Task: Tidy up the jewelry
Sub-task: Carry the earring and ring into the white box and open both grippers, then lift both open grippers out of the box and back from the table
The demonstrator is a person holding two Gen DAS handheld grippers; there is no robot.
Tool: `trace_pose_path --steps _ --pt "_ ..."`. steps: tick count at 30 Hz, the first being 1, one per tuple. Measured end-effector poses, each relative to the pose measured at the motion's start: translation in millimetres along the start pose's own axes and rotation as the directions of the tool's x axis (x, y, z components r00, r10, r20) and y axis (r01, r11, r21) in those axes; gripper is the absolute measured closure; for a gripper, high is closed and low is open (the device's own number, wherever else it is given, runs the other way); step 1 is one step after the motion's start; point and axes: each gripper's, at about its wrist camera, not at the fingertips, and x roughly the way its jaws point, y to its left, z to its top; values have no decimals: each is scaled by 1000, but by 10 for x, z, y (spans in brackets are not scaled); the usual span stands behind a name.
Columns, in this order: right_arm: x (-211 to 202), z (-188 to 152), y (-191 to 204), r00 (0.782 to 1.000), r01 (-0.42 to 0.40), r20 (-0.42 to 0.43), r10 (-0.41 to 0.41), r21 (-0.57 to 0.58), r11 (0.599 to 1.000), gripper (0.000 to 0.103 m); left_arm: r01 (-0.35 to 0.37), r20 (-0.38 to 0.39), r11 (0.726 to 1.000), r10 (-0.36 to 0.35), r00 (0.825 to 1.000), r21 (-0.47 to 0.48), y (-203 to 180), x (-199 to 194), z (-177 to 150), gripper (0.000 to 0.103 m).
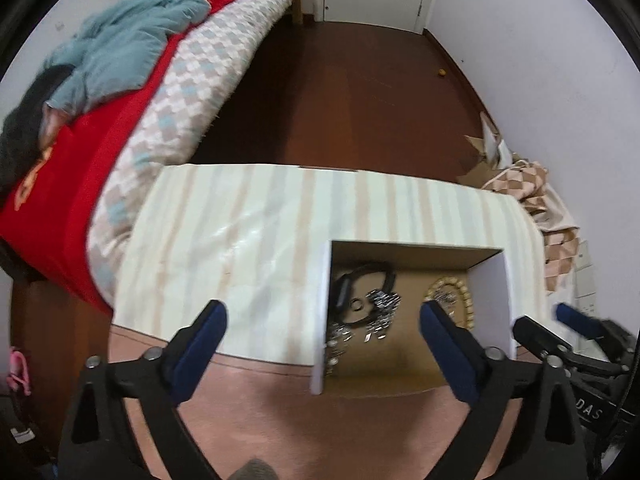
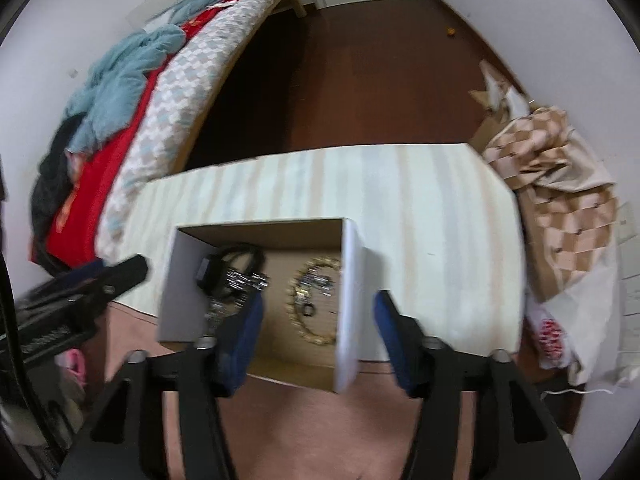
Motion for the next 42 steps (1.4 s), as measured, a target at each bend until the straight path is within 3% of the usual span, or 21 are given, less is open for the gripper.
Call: trace_pose_path --steps 2,5,13,24,31,42 --pt "-3 -75 22 998 68 3 -68 -16 998 13 -19 10 1000 19 1000 7 15 -13 -77 1" --pt "-12 -193 33 988 156 10 -156 -29 987 4 -48 12 999 48 999 13 28 -33 -194 1" --pt "-290 -433 97 977 207 58 -207 -4 978 3 -57 54 998 56 997 4 37 -335 -429 1" --pt "-1309 -891 313 956 214 206 -210 3 977 3 -54 193 999 51 980 8 9 -1284 -844 1" --pt "-2071 -1206 487 930 207 308 -199 4 978 3 -33 282 999 29 959 8 37 -1971 -1083 1" --pt "-3021 -1597 693 876 219 439 -199 5 976 3 -10 356 1000 6 934 9 44 -2628 -1330 1"
